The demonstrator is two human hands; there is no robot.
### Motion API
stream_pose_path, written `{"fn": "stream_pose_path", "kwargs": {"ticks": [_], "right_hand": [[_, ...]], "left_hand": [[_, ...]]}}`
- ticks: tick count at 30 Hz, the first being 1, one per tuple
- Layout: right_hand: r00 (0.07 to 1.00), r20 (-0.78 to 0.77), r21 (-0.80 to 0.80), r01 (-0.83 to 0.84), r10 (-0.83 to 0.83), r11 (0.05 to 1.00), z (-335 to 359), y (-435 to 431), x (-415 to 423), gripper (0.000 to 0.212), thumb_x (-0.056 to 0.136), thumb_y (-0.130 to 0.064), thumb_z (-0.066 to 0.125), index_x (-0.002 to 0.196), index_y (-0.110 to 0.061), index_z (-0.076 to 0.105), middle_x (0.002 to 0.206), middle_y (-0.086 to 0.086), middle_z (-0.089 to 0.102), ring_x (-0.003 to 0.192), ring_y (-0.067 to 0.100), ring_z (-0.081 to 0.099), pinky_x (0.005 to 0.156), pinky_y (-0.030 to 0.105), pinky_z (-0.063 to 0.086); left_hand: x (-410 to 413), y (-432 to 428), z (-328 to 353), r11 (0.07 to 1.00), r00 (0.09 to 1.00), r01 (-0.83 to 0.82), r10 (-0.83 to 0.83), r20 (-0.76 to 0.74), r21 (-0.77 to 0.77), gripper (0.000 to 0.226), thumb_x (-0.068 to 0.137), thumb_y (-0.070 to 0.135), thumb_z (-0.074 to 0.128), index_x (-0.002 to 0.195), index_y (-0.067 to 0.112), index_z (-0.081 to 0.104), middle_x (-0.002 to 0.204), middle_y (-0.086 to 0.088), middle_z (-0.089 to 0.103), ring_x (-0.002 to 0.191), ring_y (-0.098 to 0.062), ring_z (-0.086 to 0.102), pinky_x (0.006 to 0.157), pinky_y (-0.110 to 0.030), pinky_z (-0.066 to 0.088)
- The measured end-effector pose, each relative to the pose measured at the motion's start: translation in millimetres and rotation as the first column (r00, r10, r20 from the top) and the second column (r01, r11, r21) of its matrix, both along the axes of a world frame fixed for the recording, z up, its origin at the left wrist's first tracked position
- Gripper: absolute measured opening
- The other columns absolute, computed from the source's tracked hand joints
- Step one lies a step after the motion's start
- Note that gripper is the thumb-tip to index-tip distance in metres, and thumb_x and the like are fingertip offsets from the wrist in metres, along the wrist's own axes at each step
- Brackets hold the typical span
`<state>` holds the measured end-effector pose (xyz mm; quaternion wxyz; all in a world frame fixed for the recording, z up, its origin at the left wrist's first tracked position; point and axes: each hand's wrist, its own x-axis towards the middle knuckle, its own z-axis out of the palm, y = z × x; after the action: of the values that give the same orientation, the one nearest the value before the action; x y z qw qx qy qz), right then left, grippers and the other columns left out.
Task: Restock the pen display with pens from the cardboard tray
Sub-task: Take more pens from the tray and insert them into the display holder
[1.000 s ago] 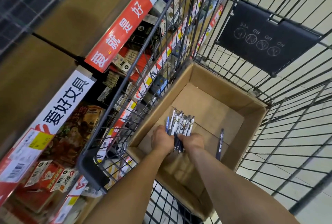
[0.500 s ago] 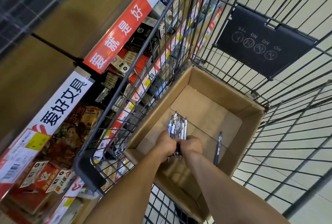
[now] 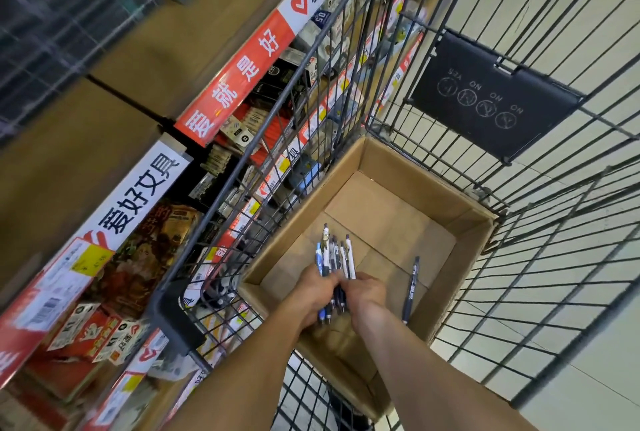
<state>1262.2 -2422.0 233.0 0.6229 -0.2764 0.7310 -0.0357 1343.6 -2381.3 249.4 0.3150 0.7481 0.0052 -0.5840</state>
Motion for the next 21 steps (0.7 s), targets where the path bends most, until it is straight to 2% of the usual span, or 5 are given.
{"fn": "stream_pose_path", "kwargs": {"ticks": [4,10,15,18,21], "right_hand": [[0.997,0.067,-0.072,0.04,-0.035,0.997,40.4,10.9,-1.4,0.008,0.086,-0.013,0.073,0.082,-0.02,0.075,0.07,-0.002,0.073,0.075,0.023,0.074,0.08,0.04,0.062],[0.981,0.192,-0.174,0.038,-0.004,0.984,122.9,19.2,-8.4,0.013,0.088,-0.004,0.072,0.083,-0.016,0.073,0.076,0.0,0.073,0.078,0.022,0.073,0.084,0.039,0.059],[0.954,0.297,-0.213,0.036,0.03,0.976,192.6,34.3,-6.3,0.012,0.088,-0.005,0.073,0.096,-0.013,0.076,0.081,0.004,0.078,0.078,0.022,0.073,0.084,0.038,0.059],[0.928,0.37,-0.19,0.031,0.042,0.981,231.0,49.4,-1.0,0.021,0.089,-0.004,0.072,0.11,-0.002,0.073,0.093,0.013,0.078,0.085,0.03,0.075,0.083,0.04,0.059],[0.887,0.449,-0.203,-0.017,0.108,0.979,273.7,62.3,4.0,0.016,0.089,-0.001,0.07,0.105,0.001,0.074,0.093,0.018,0.077,0.081,0.033,0.074,0.073,0.039,0.061]], "left_hand": [[-1.1,3.9,27.1,0.993,0.996,-0.085,0.085,0.005,-0.087,0.012,0.096,0.006,0.061,0.099,0.014,0.07,0.098,-0.012,0.077,0.094,-0.029,0.074,0.088,-0.046,0.06],[1.5,16.7,84.5,0.969,0.986,-0.166,0.166,-0.014,-0.184,0.016,0.094,0.002,0.062,0.106,0.009,0.07,0.098,-0.017,0.078,0.099,-0.041,0.072,0.089,-0.059,0.057],[10.8,33.5,166.6,0.929,0.973,-0.229,0.219,-0.07,-0.291,0.018,0.095,-0.002,0.06,0.11,0.005,0.067,0.091,-0.016,0.077,0.075,-0.028,0.073,0.066,-0.039,0.061],[17.9,52.2,214.0,0.907,0.963,-0.271,0.258,-0.083,-0.322,0.021,0.094,-0.001,0.061,0.115,0.002,0.064,0.105,-0.024,0.075,0.099,-0.041,0.071,0.087,-0.056,0.058],[24.9,74.4,256.9,0.869,0.945,-0.325,0.315,-0.089,-0.372,0.022,0.092,0.0,0.065,0.114,0.001,0.067,0.105,-0.025,0.075,0.106,-0.046,0.068,0.096,-0.062,0.052]]}}
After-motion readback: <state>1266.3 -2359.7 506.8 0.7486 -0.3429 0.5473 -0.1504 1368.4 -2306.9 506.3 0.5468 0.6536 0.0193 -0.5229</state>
